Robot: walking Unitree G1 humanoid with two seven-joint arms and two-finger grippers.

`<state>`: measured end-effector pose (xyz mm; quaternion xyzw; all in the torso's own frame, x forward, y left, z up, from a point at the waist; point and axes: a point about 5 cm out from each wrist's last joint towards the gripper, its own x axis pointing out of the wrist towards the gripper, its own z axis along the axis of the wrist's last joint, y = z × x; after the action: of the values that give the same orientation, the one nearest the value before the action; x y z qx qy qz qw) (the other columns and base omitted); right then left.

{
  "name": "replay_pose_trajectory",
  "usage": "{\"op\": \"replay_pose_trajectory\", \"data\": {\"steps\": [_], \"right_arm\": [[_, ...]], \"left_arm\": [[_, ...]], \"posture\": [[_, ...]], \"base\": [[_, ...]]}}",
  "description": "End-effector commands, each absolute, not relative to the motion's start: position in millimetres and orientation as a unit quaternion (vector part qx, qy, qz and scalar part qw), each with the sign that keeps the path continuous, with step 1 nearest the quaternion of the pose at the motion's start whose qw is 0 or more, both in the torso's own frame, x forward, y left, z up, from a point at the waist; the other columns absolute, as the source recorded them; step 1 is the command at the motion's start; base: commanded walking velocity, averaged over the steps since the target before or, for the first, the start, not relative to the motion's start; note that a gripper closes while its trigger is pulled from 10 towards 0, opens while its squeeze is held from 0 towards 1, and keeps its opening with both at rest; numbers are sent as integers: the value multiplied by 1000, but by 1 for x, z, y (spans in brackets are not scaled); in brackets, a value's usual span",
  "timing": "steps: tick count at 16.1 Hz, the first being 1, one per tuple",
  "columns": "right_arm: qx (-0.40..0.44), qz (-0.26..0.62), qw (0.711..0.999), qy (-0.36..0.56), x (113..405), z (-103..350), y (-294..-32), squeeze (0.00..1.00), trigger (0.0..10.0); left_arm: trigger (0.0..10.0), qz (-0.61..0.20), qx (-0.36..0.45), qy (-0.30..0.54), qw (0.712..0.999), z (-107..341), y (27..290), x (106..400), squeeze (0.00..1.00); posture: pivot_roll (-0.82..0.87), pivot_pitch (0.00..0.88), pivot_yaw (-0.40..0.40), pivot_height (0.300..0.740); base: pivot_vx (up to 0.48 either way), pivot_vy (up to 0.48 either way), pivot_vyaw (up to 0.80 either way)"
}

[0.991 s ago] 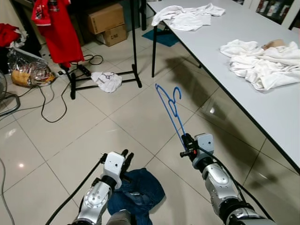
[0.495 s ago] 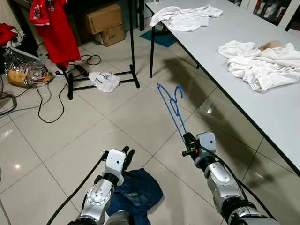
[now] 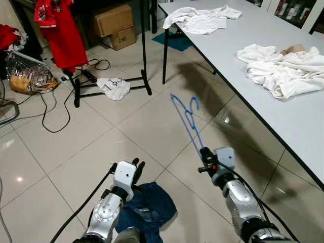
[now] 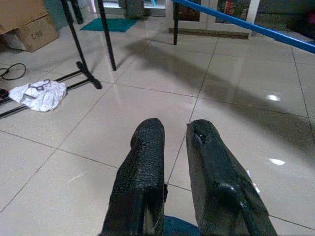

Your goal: Hang hanger

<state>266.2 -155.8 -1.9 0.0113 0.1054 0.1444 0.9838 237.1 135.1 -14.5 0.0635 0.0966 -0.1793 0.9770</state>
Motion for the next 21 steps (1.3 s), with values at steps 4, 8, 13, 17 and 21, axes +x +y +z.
{"op": "replay_pose_trajectory", "data": {"steps": [4,8,13,17,21], "right_arm": [[11,115,989,90,266,2,-172,0,10000],[9,110,990,88,265,1,-171,0,10000],[-3,130,988,79,267,4,-169,0,10000],[-8,136,988,77,272,8,-169,0,10000],[-11,143,987,74,276,11,-167,0,10000]], "left_arm": [[10000,-200,68,98,973,-12,124,244,0],[10000,-205,80,93,971,-8,132,248,0],[10000,-197,83,101,972,-13,137,242,0],[10000,-185,70,93,976,-10,129,246,0],[10000,-181,71,94,976,-10,130,247,0]], "posture": [[-51,7,60,740],[-51,21,84,740],[-46,11,67,740],[-39,6,56,740],[-35,3,47,740]], "base": [[0,0,0],[0,0,0],[0,0,0],[0,0,0],[0,0,0]]}}
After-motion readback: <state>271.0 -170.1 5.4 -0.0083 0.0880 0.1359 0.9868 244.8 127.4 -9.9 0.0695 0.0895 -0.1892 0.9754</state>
